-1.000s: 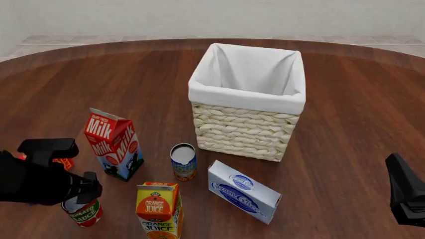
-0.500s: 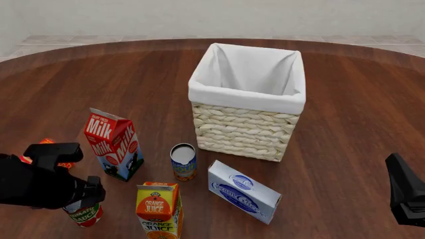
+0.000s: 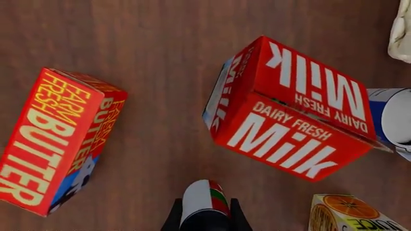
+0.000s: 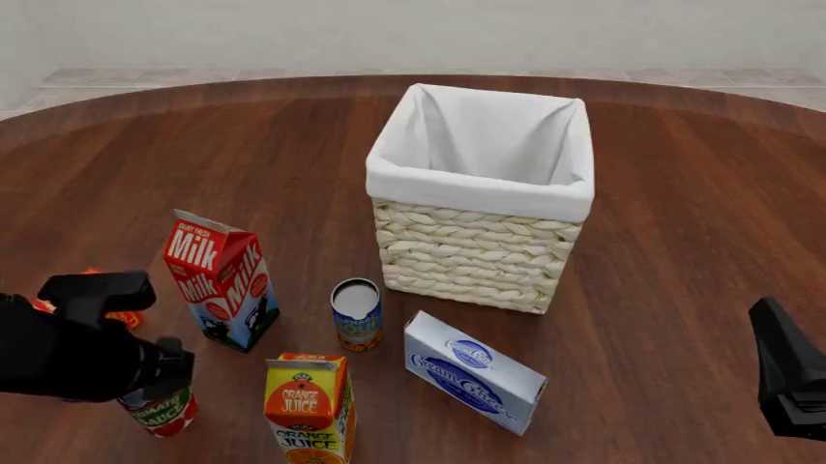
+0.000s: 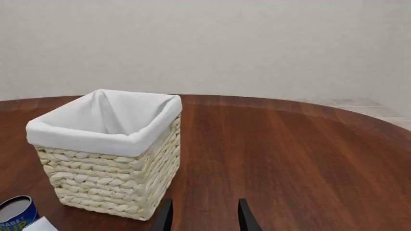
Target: Pick up the tomato sauce, and put it in the basket.
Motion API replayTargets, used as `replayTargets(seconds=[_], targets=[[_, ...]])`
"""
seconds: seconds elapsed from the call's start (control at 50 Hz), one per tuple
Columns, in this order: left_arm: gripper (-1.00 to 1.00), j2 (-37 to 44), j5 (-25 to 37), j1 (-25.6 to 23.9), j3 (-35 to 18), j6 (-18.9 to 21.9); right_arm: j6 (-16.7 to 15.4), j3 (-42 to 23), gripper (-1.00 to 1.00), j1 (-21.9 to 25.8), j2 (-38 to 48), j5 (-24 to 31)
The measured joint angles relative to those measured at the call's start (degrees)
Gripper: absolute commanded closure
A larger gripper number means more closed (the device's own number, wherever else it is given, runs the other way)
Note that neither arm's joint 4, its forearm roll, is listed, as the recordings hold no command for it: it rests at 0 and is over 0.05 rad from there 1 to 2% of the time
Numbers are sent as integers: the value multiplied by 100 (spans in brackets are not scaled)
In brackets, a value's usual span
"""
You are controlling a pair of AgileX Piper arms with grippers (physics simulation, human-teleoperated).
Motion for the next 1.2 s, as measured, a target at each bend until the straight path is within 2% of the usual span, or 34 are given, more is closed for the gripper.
replayTargets(seconds=[0.5,1.2], targets=[[100,-824,895,-150,-399,-7,0,0,-100,0,0,0],[100,-2474,2684,-1098,-1451,-740,0,0,-100,0,0,0]])
